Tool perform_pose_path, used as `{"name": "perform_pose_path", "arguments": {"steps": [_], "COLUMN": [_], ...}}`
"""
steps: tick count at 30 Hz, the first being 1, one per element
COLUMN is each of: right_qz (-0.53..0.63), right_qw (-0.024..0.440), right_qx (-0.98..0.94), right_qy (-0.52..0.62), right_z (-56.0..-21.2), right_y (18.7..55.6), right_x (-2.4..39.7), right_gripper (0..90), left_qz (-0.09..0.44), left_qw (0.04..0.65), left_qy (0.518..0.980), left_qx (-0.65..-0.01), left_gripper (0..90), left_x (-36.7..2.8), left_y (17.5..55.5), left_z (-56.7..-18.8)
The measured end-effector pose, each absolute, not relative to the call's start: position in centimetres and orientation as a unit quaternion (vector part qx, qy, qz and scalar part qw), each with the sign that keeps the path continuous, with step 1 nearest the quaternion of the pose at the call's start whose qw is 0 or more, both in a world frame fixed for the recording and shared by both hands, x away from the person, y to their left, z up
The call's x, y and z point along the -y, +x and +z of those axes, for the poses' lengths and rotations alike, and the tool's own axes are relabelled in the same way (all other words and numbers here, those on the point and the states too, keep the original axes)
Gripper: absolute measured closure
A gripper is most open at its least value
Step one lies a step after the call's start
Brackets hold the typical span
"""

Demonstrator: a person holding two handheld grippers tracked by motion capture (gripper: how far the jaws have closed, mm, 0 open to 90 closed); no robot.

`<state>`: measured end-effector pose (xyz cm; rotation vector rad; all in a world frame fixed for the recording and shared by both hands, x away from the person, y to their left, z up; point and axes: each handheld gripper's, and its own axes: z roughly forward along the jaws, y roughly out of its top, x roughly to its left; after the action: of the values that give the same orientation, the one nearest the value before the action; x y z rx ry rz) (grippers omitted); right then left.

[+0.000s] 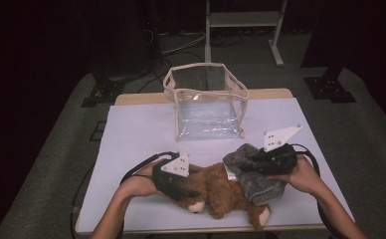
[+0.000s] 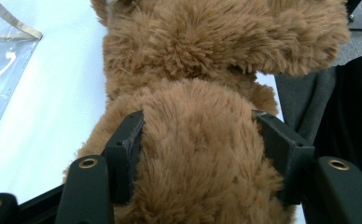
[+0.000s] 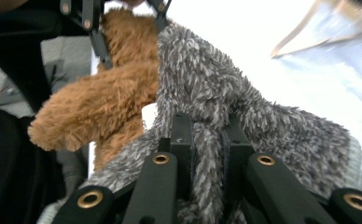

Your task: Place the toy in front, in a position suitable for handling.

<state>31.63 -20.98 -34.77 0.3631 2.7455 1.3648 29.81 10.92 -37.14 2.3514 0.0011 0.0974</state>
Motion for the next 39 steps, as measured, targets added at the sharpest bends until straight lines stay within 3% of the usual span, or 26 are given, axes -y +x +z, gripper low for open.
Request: {"name": "perform_pose_path", "arguments": {"steps": [4,12,18,26,30,39], "right_qz": [0.440,0.465,0.448,0.438,0.430,0.442], "right_qw": [-0.003,0.007,0.011,0.039,0.015,0.019], "right_qx": [-0.889,-0.877,-0.887,-0.891,-0.894,-0.888], "right_qy": [0.123,0.121,0.108,0.113,0.125,0.124], "right_z": [-36.7,-37.6,-36.8,-34.7,-36.7,-37.1], "right_y": [30.9,28.9,28.7,30.5,30.7,30.0], "right_x": [20.5,21.1,21.0,20.8,20.1,20.3], "right_gripper": [78.6,78.9,78.6,78.5,78.6,78.9], "left_qz": [0.037,0.039,0.019,0.021,0.024,0.020], "left_qw": [0.384,0.388,0.379,0.387,0.383,0.376], "left_qy": [0.923,0.921,0.925,0.922,0.923,0.926], "left_qx": [0.003,-0.007,0.004,0.001,-0.006,-0.022], "left_gripper": [36.0,25.7,35.1,36.1,30.4,20.6], "left_x": [-10.9,-10.9,-10.7,-10.9,-10.4,-10.1], "left_y": [29.8,30.3,29.9,29.5,30.0,30.8], "left_z": [-36.9,-35.5,-36.5,-36.8,-36.7,-36.5]}}
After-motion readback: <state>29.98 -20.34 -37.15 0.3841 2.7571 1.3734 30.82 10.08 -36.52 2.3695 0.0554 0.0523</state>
